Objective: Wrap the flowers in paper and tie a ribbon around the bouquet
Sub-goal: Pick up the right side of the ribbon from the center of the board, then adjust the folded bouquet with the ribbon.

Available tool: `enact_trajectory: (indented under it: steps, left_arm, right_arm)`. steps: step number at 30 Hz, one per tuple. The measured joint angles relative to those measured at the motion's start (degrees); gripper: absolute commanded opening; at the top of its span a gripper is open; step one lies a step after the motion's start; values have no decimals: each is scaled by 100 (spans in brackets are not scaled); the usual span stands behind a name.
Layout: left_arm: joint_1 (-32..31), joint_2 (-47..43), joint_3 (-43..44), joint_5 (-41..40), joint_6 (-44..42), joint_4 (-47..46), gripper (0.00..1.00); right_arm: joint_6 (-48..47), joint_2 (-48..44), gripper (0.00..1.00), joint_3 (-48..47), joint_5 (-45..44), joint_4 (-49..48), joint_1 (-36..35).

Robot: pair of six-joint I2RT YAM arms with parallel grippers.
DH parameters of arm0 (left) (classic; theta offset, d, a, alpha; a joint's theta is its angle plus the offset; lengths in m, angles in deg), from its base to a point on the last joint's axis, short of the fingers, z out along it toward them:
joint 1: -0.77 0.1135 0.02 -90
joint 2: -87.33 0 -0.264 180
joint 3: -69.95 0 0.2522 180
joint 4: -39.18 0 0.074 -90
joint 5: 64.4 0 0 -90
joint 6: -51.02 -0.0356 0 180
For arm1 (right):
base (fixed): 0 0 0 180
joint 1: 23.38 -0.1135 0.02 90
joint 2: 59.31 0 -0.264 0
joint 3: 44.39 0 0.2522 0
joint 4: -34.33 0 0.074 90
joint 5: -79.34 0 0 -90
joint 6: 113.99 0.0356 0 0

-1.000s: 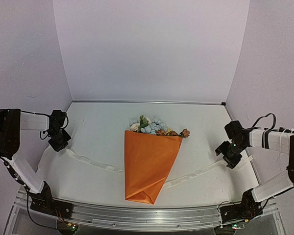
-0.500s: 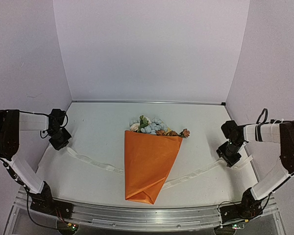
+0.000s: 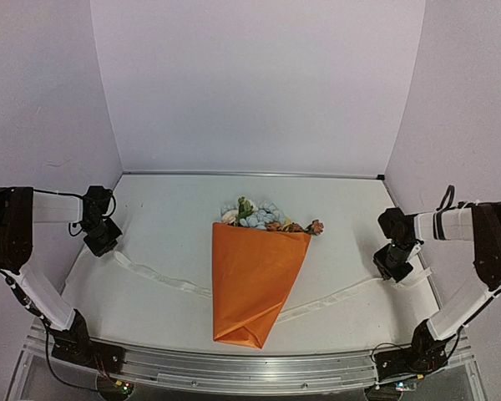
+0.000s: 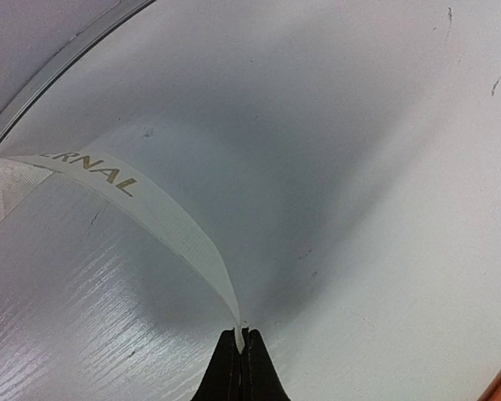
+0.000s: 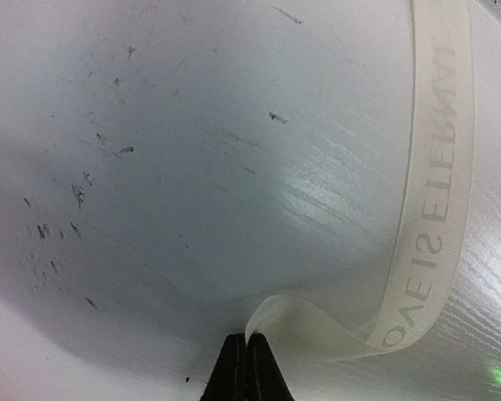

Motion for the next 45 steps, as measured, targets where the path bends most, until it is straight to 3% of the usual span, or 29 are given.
enact_trajectory:
  steps: [26, 33, 36, 45]
  left_arm:
    - [0, 121, 118, 97, -15, -650, 0]
    - [-14, -272, -15, 217, -17, -758, 0]
    - [-85, -526, -113, 268, -53, -754, 0]
    - [-900, -1147, -283, 302, -330, -632, 0]
  right_arm:
    - [-1064, -155, 0, -1328, -100, 422, 693]
    - [-1278, -232, 0, -1541, 81, 507, 675]
    - [-1285, -395, 0, -1476, 180, 536, 377]
    - [-1144, -616, 0, -1196, 553, 402, -1515]
